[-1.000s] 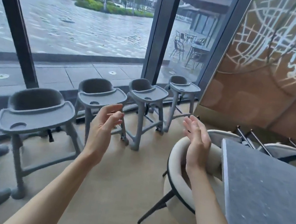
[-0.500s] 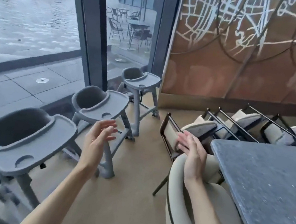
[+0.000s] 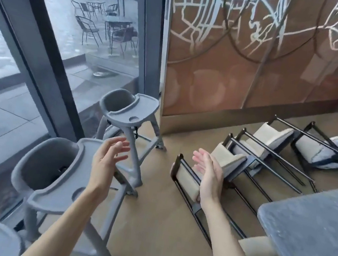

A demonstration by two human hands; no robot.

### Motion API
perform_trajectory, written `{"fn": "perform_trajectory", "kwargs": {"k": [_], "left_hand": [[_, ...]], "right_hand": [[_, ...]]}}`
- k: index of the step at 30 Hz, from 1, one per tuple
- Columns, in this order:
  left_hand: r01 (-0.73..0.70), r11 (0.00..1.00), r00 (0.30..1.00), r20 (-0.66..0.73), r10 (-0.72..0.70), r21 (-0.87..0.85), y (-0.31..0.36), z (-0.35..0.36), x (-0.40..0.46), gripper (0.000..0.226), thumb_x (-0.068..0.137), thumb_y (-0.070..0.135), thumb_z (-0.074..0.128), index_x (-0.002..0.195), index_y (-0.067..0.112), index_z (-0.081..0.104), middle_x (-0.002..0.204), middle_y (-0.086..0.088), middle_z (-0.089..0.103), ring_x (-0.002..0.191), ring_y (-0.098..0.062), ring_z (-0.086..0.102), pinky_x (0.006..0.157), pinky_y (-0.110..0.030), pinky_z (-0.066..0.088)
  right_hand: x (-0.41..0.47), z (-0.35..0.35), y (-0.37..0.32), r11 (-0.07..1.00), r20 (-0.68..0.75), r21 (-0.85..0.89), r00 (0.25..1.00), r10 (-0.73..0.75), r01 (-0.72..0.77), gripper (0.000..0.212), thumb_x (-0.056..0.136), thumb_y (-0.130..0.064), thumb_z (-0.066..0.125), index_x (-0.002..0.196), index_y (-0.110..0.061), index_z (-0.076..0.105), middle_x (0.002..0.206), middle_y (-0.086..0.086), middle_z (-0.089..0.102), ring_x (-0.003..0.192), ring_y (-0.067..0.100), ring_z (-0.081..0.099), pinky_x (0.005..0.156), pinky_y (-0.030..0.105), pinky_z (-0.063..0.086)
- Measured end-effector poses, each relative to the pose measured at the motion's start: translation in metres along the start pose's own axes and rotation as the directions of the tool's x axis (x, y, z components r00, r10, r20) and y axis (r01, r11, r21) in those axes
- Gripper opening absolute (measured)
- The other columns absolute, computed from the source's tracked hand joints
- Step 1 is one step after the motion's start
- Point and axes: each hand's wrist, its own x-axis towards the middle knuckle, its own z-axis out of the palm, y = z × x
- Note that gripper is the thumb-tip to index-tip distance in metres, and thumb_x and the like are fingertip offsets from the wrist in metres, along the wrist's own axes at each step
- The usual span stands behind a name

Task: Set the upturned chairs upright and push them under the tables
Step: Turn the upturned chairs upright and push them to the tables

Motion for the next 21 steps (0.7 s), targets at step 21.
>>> {"fn": "perform_trajectory", "kwargs": {"k": [21], "left_hand": [[0.238,0.96,0.83,0.484,-0.278,0.145,-0.164,0.229,0.519,0.024,0.101,0.016,0.049,0.109,0.005,0.069,0.107,-0.015,0.072,0.097,-0.025,0.067,0.095,-0.044,0.051]], "right_hand": [[0.429,0.049,0.09,0.997,-0.588,-0.072,0.807,-0.062,0.024,0.028,0.089,-0.038,0.054,0.099,-0.021,0.074,0.097,0.003,0.078,0.099,0.022,0.073,0.091,0.042,0.055]]}}
